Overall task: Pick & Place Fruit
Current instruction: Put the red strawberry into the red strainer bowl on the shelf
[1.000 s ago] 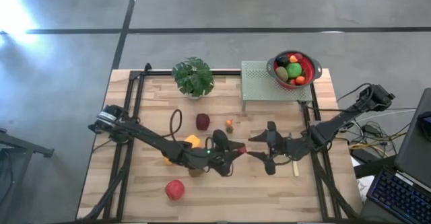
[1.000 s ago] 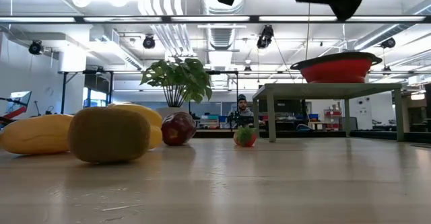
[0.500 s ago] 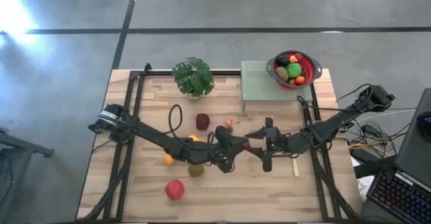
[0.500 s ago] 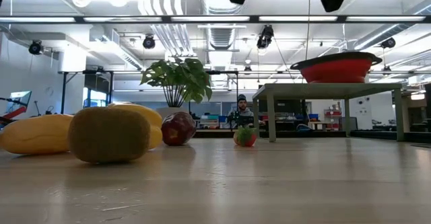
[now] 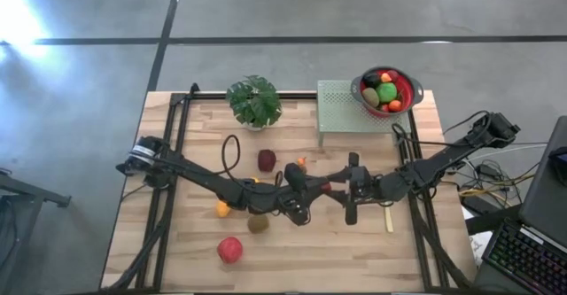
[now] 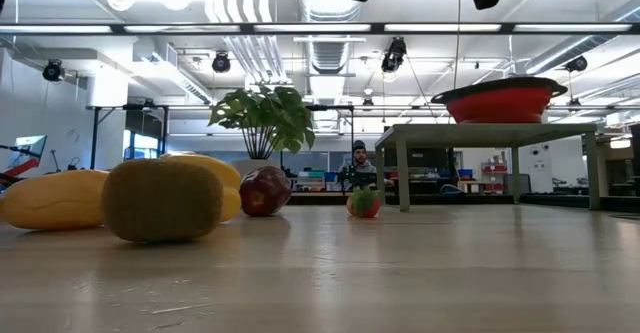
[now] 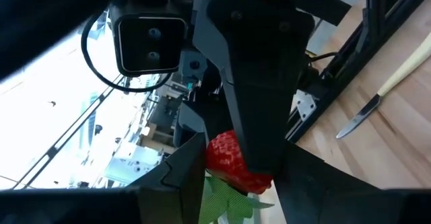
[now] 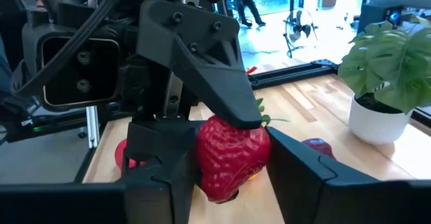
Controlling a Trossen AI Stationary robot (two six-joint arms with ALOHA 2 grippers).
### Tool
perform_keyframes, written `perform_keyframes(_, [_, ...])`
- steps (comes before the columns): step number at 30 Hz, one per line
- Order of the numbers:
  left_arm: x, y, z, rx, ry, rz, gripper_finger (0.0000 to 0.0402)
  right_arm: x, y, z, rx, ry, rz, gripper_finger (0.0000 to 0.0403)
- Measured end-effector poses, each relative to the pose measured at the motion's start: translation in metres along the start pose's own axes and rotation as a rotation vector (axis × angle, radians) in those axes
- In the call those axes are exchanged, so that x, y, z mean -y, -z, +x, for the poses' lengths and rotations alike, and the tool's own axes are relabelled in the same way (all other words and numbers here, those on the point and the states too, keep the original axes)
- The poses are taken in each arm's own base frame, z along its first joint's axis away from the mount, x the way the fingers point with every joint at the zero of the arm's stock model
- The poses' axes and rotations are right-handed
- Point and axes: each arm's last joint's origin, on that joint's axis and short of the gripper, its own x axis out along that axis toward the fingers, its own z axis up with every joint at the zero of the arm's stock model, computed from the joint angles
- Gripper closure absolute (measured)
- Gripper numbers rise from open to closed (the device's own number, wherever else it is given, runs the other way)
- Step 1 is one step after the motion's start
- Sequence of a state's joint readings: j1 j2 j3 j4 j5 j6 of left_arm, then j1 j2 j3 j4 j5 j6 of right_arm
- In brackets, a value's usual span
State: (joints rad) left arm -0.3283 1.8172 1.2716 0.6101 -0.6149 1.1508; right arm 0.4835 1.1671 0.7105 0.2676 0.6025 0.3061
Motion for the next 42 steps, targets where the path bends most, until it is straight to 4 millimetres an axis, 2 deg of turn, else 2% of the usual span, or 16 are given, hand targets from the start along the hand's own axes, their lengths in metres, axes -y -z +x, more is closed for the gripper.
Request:
perform_keyframes(5, [0.001,0.001,0.000,-0.007,0.012,0.011,0.0250,0.000,0.000,0.000,-0.002,0.000,-0.001,0.0275])
perform_keyframes(10, [0.002,0.001,0.000,-0.006,0.017,0.027,0.0235,0.000,0.000,0.000,-0.003,0.001,-0.003,0.0258])
perform_keyframes(13, [0.002,0.000,-0.001,-0.010,0.017,-0.023,0.0212,0.002,-0.002,-0.003,-0.009,0.004,-0.008,0.0252])
perform_keyframes(18, [0.002,0.002,-0.001,-0.070,-0.006,-0.090,0.0155,0.014,-0.010,-0.015,-0.062,0.090,-0.026,0.0265])
perform_keyframes(24, [0.003,0.001,-0.003,-0.104,-0.010,-0.106,0.0113,0.042,-0.034,-0.037,-0.145,0.302,-0.036,0.0258])
perform_keyframes(33, [0.005,0.002,-0.003,-0.105,-0.001,-0.273,0.0112,0.095,-0.083,-0.068,-0.244,0.652,-0.001,0.0261])
perform_keyframes(38, [0.006,0.003,-0.003,-0.106,-0.001,-0.372,0.0114,0.123,-0.107,-0.077,-0.303,0.847,0.031,0.0254])
perform_keyframes(42, [0.007,0.004,-0.002,-0.117,0.010,-0.448,0.0114,0.144,-0.119,-0.079,-0.391,0.935,0.070,0.0254])
